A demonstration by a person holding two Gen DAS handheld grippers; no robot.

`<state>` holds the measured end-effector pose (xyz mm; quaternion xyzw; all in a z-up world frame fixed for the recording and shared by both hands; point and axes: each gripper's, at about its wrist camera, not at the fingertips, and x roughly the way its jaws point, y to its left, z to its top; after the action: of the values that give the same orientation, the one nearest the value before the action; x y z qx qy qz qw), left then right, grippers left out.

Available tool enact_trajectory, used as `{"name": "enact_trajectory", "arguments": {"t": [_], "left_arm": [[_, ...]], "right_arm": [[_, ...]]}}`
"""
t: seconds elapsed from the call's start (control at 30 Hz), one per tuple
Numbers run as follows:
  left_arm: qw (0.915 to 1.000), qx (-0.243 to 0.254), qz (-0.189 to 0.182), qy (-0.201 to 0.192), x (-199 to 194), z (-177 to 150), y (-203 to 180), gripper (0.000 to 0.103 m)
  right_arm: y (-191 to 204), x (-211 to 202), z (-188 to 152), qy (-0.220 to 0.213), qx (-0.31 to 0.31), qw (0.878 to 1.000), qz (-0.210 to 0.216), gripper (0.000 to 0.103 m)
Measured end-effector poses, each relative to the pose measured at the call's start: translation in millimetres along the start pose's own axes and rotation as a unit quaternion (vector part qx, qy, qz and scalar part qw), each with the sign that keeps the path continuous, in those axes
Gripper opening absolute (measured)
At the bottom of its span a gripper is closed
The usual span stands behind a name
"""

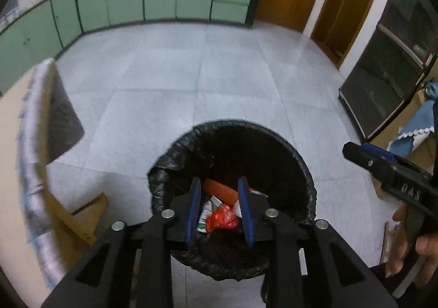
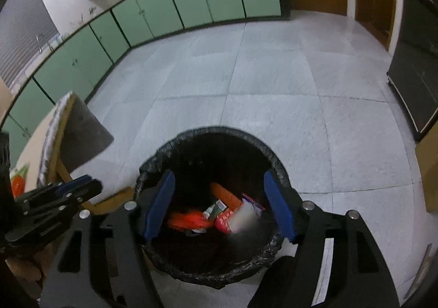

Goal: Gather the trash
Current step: 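Carry the red bag and paper cup over the bin and open both grippers, then bring both tools back over the table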

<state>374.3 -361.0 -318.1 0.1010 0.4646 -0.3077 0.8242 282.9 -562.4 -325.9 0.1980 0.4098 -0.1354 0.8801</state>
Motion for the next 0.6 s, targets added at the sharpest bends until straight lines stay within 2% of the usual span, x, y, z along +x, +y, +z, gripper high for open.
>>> {"name": "enact_trajectory", "arguments": {"t": [0.03, 0.1, 0.17, 0.23, 0.33, 0.4, 0.43, 0.53, 0.6], "left_arm": [[1.0, 0.0, 0.005, -0.008, -9.9, -4.1, 1.5, 0.03], [0.9986, 0.004, 0.031, -0.043, -47.1, -19.6, 8.3, 0.035], [0.9952, -0.003, 0.058, -0.079, -85.6, -36.4, 21.4, 0.051], [0.9904, -0.015, 0.083, -0.109, -119.3, -53.6, 36.8, 0.056], [0.977, -0.045, 0.147, -0.147, -172.4, -90.3, 71.7, 0.057], [0.9637, -0.08, 0.189, -0.171, -206.4, -120.0, 100.3, 0.058], [0.9535, -0.104, 0.214, -0.185, -225.0, -138.2, 117.8, 0.06], [0.9315, -0.147, 0.26, -0.207, -259.2, -176.0, 156.2, 0.062], [0.9229, -0.17, 0.276, -0.209, -271.6, -194.3, 179.5, 0.062]], "right_arm": [[-3.5, -7.1, 1.7, -0.005, -0.003, 1.0, 0.003, 0.066], [13.3, -27.7, -1.1, -0.018, -0.024, 0.999, 0.018, 0.066], [39.3, -48.6, -4.8, -0.029, -0.052, 0.998, 0.036, 0.066], [64.1, -65.3, -11.0, -0.042, -0.075, 0.995, 0.057, 0.067], [114.7, -84.0, -23.0, -0.051, -0.116, 0.987, 0.096, 0.069], [152.3, -91.1, -33.4, -0.048, -0.145, 0.98, 0.125, 0.07], [171.3, -92.8, -37.8, -0.044, -0.16, 0.977, 0.137, 0.07], [230.2, -94.2, -58.2, -0.039, -0.206, 0.963, 0.169, 0.07], [260.1, -94.4, -68.7, -0.034, -0.221, 0.956, 0.19, 0.07]]}}
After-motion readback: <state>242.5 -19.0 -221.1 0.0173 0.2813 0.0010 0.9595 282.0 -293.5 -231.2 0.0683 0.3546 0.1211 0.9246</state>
